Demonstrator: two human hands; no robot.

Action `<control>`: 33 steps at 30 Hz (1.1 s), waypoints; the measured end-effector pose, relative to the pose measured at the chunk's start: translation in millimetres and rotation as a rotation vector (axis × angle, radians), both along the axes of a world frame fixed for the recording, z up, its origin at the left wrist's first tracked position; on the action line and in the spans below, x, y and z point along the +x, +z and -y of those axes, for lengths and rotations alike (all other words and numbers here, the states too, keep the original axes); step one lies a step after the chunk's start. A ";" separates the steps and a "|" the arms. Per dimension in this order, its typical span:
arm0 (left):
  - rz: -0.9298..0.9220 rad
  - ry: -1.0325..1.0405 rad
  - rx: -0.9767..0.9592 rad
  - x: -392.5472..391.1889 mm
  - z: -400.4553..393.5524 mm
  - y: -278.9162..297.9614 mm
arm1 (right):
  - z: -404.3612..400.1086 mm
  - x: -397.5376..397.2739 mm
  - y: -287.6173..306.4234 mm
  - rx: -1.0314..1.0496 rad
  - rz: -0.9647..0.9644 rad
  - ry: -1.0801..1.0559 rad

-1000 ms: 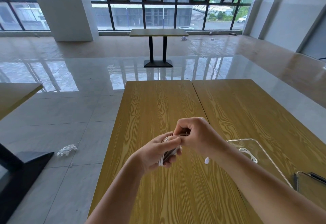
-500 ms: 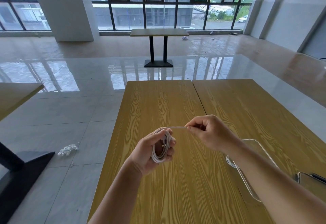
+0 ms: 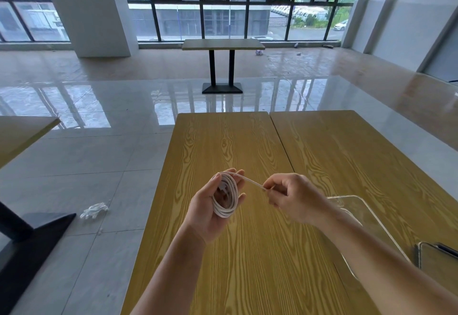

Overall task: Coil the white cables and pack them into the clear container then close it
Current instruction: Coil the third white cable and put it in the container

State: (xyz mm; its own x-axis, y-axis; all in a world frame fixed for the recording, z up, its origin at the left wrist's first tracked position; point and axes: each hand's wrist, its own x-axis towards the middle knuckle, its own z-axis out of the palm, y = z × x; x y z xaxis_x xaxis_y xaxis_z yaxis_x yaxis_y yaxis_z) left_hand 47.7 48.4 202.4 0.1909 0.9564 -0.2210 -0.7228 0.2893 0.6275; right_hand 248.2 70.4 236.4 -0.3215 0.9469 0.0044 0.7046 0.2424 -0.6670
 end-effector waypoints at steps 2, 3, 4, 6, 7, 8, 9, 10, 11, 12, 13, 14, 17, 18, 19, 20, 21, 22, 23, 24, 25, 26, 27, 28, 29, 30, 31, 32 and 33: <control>-0.017 -0.010 0.021 2.6 0.8 1.8 | 1.4 -2.1 -5.1 0.015 0.054 0.006; -0.025 -0.016 0.033 3.8 1.1 1.8 | 2.0 -3.0 -7.5 0.024 0.070 0.002; -0.030 -0.022 0.046 4.8 1.0 1.6 | 2.6 -4.1 -9.2 0.019 0.061 -0.008; -0.039 -0.027 0.066 5.5 0.9 1.4 | 3.5 -5.6 -13.5 -0.055 -0.045 -0.044; -0.044 -0.027 0.071 5.2 0.2 1.3 | 4.1 -6.8 -15.4 -0.114 -0.149 -0.073; -0.050 -0.026 0.076 5.0 -0.7 1.2 | 4.8 -8.0 -17.2 -0.178 -0.279 -0.109; -0.057 -0.025 0.085 4.6 -1.4 1.3 | 5.8 -9.8 -18.8 -0.243 -0.421 -0.150; -0.065 -0.026 0.096 4.6 -2.1 1.6 | 7.4 -12.2 -19.9 -0.305 -0.555 -0.188; -0.071 -0.030 0.107 5.3 -2.3 2.3 | 9.1 -14.7 -21.0 -0.358 -0.670 -0.220; -0.074 -0.037 0.116 6.0 -2.3 3.2 | 10.6 -17.6 -22.0 -0.397 -0.763 -0.247; -0.073 -0.046 0.122 6.8 -2.2 3.9 | 11.9 -20.3 -23.3 -0.430 -0.844 -0.273; -0.069 -0.055 0.128 7.4 -2.1 4.4 | 13.5 -23.2 -24.0 -0.461 -0.917 -0.297; -0.035 -0.082 0.153 8.5 -2.1 4.2 | 17.2 -30.3 -23.8 -0.544 -1.100 -0.357; -0.026 -0.087 0.163 8.8 -2.0 4.3 | 18.4 -32.2 -22.9 -0.571 -1.152 -0.367; -0.021 -0.089 0.167 9.1 -1.9 4.3 | 19.4 -34.0 -22.2 -0.599 -1.206 -0.372; -0.013 -0.089 0.168 9.7 -1.9 4.3 | 20.8 -35.7 -21.3 -0.627 -1.258 -0.375; -0.002 -0.088 0.165 10.3 -2.2 4.2 | 22.1 -37.5 -20.6 -0.655 -1.300 -0.377; 0.011 -0.089 0.165 10.9 -2.3 4.2 | 23.4 -39.2 -20.1 -0.681 -1.329 -0.377; 0.019 -0.090 0.164 11.4 -2.1 4.2 | 24.6 -41.0 -19.7 -0.705 -1.345 -0.375; 0.022 -0.092 0.163 11.8 -2.1 4.3 | 25.9 -42.8 -19.5 -0.726 -1.347 -0.370; 0.022 -0.092 0.159 11.4 -2.0 4.1 | 26.9 -44.6 -19.5 -0.744 -1.339 -0.362; 0.021 -0.092 0.155 11.1 -2.0 4.3 | 27.8 -45.9 -19.6 -0.760 -1.322 -0.355; 0.020 -0.090 0.151 10.5 -1.8 4.1 | 28.6 -47.0 -19.5 -0.772 -1.305 -0.351; 0.026 -0.089 0.146 10.0 -2.0 3.7 | 29.0 -48.0 -19.4 -0.781 -1.293 -0.353; 0.033 -0.088 0.143 9.4 -2.1 3.1 | 29.2 -49.1 -19.4 -0.788 -1.293 -0.363; 0.034 -0.088 0.142 9.1 -2.1 2.6 | 29.3 -50.0 -19.4 -0.793 -1.307 -0.379; 0.032 -0.089 0.143 8.5 -2.4 1.5 | 28.9 -51.2 -19.4 -0.798 -1.332 -0.398; 0.031 -0.093 0.146 8.1 -2.7 0.3 | 28.5 -52.2 -19.3 -0.804 -1.363 -0.414; 0.034 -0.095 0.147 7.9 -2.8 -0.6 | 27.9 -53.1 -19.1 -0.812 -1.389 -0.426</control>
State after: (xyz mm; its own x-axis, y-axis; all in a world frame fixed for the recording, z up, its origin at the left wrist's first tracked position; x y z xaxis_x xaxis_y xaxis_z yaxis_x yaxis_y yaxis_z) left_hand 55.7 51.2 201.8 0.2872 0.9551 -0.0726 -0.7178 0.2647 0.6440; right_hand 195.1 42.5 217.4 -0.2294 0.8588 -0.4581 -0.5740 -0.4995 -0.6489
